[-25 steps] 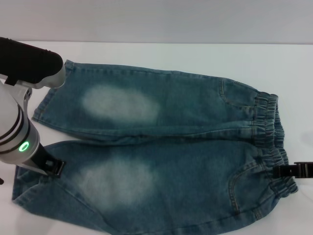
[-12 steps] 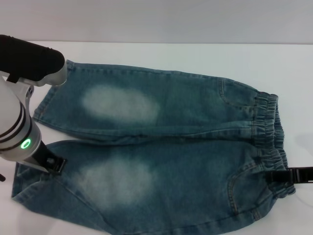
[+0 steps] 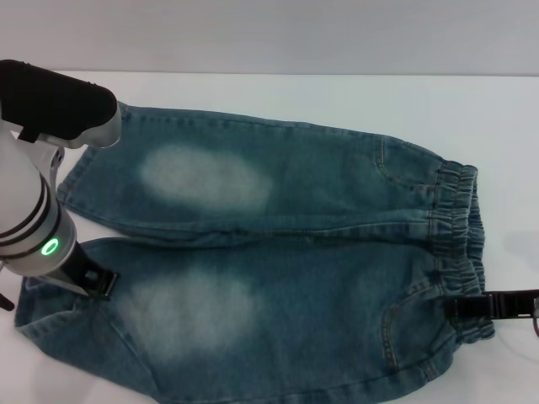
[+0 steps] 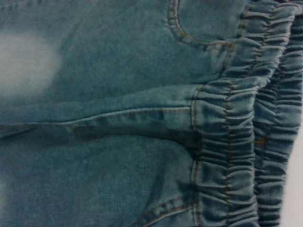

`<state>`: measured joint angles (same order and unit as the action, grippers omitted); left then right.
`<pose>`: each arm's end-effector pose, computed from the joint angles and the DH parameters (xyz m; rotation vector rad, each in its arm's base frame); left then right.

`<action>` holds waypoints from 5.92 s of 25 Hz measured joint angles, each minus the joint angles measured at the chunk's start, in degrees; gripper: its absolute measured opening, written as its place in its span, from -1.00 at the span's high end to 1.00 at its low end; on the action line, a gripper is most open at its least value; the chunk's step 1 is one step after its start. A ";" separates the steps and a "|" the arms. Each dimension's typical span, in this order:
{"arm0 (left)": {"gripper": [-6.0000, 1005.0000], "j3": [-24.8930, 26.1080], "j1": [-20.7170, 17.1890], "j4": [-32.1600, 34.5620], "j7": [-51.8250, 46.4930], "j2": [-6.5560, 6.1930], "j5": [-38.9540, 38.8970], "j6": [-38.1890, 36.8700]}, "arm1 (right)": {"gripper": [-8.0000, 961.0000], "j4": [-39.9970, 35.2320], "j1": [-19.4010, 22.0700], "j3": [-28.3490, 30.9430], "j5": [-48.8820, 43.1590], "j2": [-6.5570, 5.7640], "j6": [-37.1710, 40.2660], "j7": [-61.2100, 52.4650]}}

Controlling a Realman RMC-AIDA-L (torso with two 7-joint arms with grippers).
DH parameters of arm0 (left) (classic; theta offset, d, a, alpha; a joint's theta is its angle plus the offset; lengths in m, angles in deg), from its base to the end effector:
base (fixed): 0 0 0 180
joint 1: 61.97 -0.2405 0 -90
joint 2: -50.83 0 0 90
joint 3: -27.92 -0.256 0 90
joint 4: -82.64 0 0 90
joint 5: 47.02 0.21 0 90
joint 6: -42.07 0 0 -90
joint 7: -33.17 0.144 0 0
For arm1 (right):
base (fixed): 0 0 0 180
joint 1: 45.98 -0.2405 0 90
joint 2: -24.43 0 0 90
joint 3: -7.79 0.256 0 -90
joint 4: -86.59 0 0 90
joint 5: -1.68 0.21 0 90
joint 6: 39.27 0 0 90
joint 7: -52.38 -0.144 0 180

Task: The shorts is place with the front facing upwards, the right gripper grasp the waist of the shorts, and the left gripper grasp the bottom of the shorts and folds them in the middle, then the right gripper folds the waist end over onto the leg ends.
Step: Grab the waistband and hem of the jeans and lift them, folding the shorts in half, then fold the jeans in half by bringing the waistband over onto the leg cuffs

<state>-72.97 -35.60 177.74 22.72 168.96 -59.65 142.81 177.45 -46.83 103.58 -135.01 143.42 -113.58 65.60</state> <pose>-0.1873 0.2998 0.0034 -1.9821 -1.2877 0.7408 0.2714 0.2628 0.0087 -2.0929 1.6463 -0.0261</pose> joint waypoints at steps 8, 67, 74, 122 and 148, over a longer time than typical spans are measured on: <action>0.94 -0.10 -0.02 0.00 0.00 0.06 -0.39 -0.29 | 0.04 -0.20 -0.45 -0.23 1.90 -0.21 -1.01 2.91; 0.94 18.80 -11.44 3.57 8.51 -0.18 -8.58 -35.34 | 0.96 -47.98 -8.60 34.70 60.70 0.05 1.10 46.35; 0.94 18.86 -11.09 2.98 9.65 -0.19 -9.36 -37.72 | 0.96 -50.24 -10.38 35.08 62.26 -0.04 0.83 47.01; -0.44 18.54 -0.47 -25.73 20.94 -0.13 -25.04 -55.91 | -0.58 -59.55 -13.20 50.55 59.04 0.08 8.82 68.83; -0.65 17.37 -0.25 -25.83 23.99 -0.01 -25.32 -54.30 | -0.74 -68.05 -14.49 52.70 59.11 -0.19 15.93 64.98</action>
<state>-55.61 -35.85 151.90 46.71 168.96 -84.97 88.51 109.40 -61.32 156.27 -75.90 143.23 -97.65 130.59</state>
